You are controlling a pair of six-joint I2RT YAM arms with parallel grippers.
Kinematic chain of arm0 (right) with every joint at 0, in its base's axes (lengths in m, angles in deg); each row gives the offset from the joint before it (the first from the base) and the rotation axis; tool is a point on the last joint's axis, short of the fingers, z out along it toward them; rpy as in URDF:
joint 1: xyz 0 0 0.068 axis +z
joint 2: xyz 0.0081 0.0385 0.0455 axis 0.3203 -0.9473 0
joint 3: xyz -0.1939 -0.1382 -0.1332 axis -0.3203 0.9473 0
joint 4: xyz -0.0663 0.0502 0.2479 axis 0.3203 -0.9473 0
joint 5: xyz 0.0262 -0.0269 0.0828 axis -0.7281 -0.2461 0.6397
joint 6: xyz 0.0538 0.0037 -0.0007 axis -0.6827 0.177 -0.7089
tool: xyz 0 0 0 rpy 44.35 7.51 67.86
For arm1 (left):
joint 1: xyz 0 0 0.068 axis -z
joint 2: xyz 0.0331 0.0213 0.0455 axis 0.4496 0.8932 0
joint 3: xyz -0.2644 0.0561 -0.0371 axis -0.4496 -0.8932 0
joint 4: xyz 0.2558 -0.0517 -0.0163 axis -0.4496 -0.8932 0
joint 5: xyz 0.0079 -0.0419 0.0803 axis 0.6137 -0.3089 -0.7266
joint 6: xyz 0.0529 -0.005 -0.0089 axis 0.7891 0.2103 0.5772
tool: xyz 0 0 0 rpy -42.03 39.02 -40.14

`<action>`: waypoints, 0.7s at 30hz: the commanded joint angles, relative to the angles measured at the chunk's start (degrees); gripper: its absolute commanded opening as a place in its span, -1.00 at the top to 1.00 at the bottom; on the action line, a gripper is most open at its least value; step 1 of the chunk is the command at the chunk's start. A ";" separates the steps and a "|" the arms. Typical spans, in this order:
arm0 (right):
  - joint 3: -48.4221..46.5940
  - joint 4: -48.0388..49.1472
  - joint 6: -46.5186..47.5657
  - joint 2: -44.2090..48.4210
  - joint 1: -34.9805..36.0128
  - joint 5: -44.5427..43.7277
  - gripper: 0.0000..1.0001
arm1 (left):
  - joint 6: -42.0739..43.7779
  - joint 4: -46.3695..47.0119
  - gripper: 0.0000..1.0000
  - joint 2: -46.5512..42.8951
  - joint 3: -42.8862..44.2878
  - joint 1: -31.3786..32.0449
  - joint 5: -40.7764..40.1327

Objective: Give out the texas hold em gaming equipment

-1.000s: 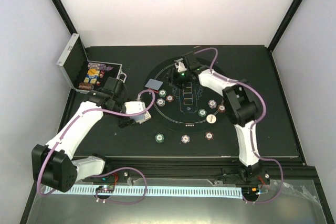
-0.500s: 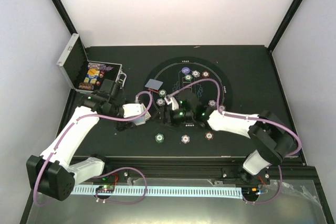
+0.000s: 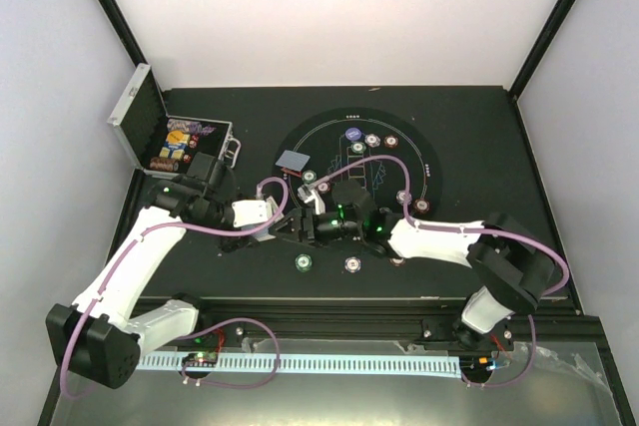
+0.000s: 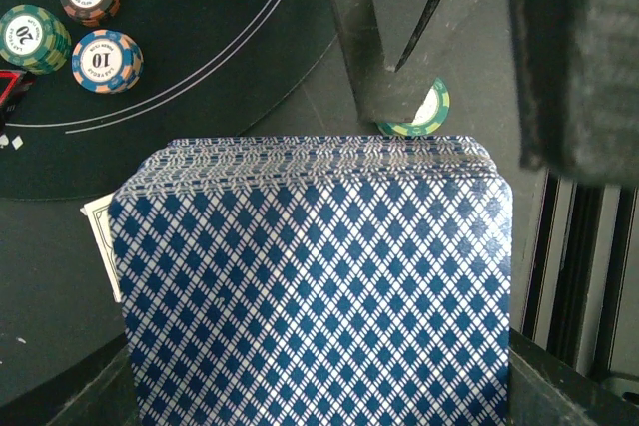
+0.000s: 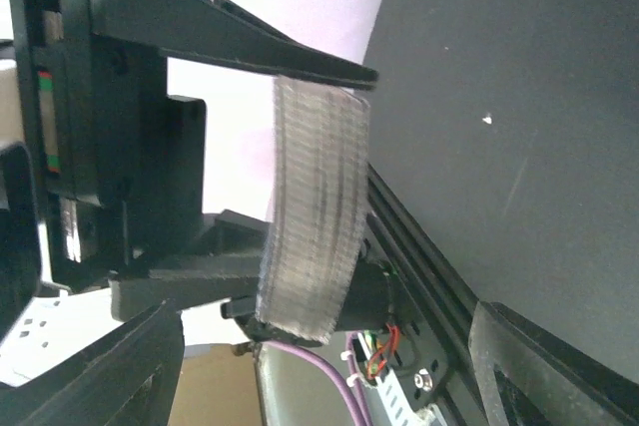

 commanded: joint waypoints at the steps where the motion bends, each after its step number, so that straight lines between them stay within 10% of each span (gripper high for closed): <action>1: -3.09 3.71 -1.15 -2.62 0.13 1.69 -0.62 | 1.04 -1.16 0.97 -0.71 2.50 0.49 2.05; 21: -13.78 5.83 -3.89 -16.84 0.12 6.17 -0.46 | 1.10 -0.90 0.97 -0.51 2.57 1.29 1.27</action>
